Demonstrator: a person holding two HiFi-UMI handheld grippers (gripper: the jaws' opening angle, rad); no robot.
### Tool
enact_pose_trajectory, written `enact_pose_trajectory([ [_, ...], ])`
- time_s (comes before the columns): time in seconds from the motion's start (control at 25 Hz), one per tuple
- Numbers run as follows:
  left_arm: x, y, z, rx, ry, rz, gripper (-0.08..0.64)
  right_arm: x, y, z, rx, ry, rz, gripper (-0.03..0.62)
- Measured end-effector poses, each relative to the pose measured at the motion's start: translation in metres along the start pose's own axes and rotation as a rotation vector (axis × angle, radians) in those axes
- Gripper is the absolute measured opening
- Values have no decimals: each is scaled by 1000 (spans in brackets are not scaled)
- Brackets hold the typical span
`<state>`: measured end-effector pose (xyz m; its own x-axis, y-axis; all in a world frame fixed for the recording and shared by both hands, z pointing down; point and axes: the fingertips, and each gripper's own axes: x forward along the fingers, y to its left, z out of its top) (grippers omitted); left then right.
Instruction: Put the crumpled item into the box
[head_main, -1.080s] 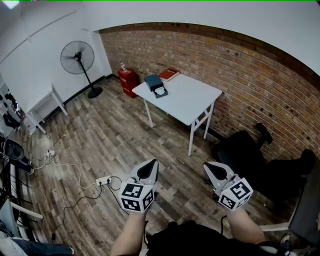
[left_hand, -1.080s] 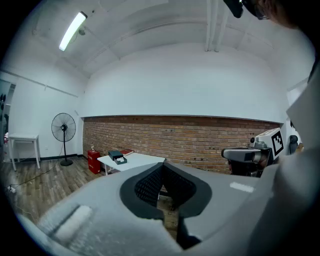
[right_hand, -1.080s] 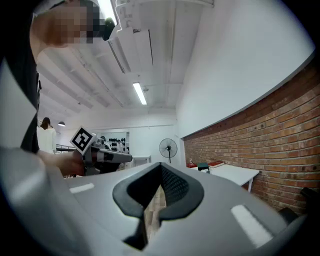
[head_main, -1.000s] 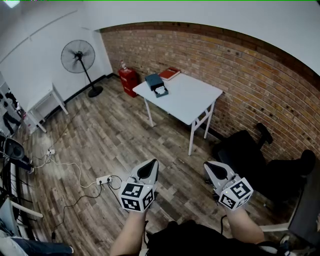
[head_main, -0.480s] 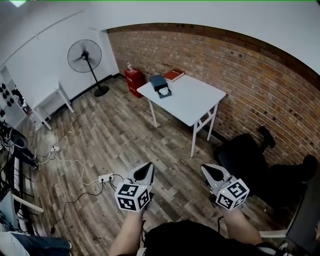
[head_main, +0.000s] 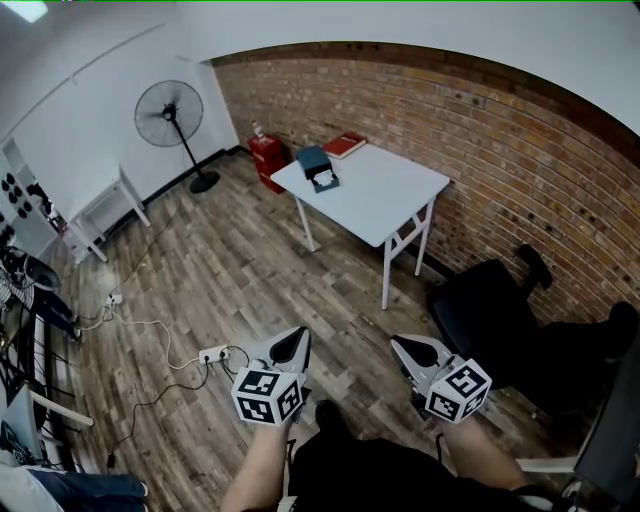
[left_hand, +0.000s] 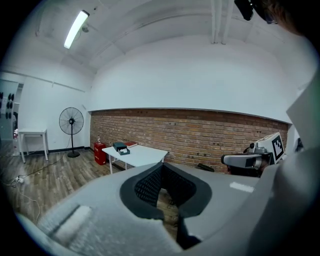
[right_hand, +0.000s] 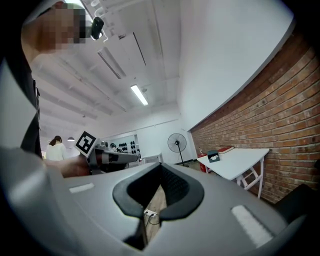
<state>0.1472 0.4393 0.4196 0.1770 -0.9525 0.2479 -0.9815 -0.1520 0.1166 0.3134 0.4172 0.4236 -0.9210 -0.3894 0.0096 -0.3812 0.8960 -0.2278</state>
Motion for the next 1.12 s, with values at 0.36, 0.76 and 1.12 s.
enact_pose_trajectory([
  [0.36,47,6,8,51,9,-55,6,28,-34,-10,25,54,-37,0],
  [0.76,107,58,42,99,4,-94,6,106,-70,8,12,59,-20,2],
  [1.12,135,134,53,121,26,-83,6,182,-91,2,38,92,-35,0],
])
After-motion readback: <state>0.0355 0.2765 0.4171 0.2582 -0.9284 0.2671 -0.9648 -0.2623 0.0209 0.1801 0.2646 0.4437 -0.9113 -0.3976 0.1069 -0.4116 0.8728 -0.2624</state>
